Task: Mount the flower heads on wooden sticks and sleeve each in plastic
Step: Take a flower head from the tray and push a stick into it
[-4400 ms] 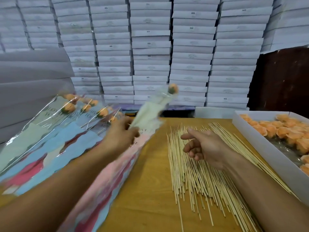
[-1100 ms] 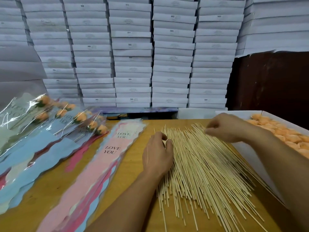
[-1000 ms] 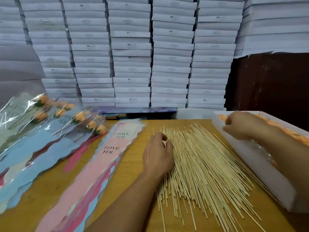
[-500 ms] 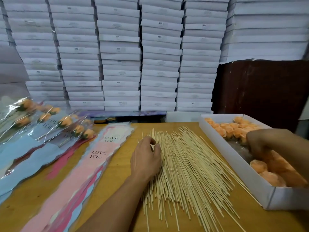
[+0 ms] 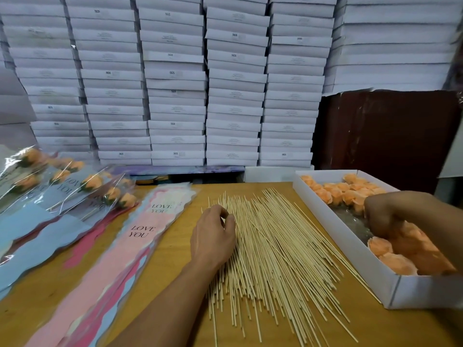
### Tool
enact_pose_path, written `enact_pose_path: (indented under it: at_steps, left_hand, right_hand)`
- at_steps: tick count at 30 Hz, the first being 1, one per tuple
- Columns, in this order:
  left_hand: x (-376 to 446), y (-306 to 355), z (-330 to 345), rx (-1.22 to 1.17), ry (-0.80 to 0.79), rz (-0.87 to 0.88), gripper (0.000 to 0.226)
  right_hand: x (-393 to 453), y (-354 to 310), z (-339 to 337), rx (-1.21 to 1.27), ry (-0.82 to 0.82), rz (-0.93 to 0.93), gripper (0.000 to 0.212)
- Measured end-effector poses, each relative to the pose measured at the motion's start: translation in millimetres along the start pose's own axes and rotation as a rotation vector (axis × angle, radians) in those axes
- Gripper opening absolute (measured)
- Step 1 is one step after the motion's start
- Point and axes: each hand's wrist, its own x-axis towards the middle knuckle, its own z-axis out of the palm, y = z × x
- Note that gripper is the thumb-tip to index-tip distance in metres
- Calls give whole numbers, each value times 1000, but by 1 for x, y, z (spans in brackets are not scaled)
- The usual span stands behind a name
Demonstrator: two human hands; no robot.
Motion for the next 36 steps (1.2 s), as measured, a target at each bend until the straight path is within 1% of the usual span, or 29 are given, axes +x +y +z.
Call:
enact_pose_path:
  at_steps: [2,8,10,11,14,19,21,24,29,32,34,36]
  left_hand:
    - [0,0,0,-1,1,0,13]
    - [0,0,0,-4,3,1,12]
    - [0,1,0,-5,3,4,12]
    - [0,1,1,-12,4,9,13]
    - [0,0,1,-50,5,35,13]
    - [0,1,1,-88,-14,63,12]
    - [-1,1,1,-120,-36,93,13]
    - [-3,1,0,-203,-62,148,14]
    - [-5,4,-2,-294,-137,184,41]
    - [-5,4,-1,-314,-183,178,56]
    - [-5,4,-1,-324,-189,196,51]
    - [-4,3,-1,-330,-178,230,34]
  right_hand:
    - [0,2,-2,69,28,8,12]
    - [-8,2,-19,232,146,60,31]
    - [-10,2,-28,320,193,90,33]
    - [-11,1,-32,380,223,95,30]
    - [-14,-9,-43,504,316,53,25]
    - [-29,-46,-51,630,374,-85,17]
    - [-37,-64,-51,708,356,-162,14]
    - [-48,-93,-50,893,263,-288,13]
    - [-56,-137,-42,1083,156,-431,13]
    - [-55,-159,-35,1165,127,-465,25]
    - [-53,-172,-30,1203,124,-475,37]
    - [-51,-181,-25,1232,128,-474,45]
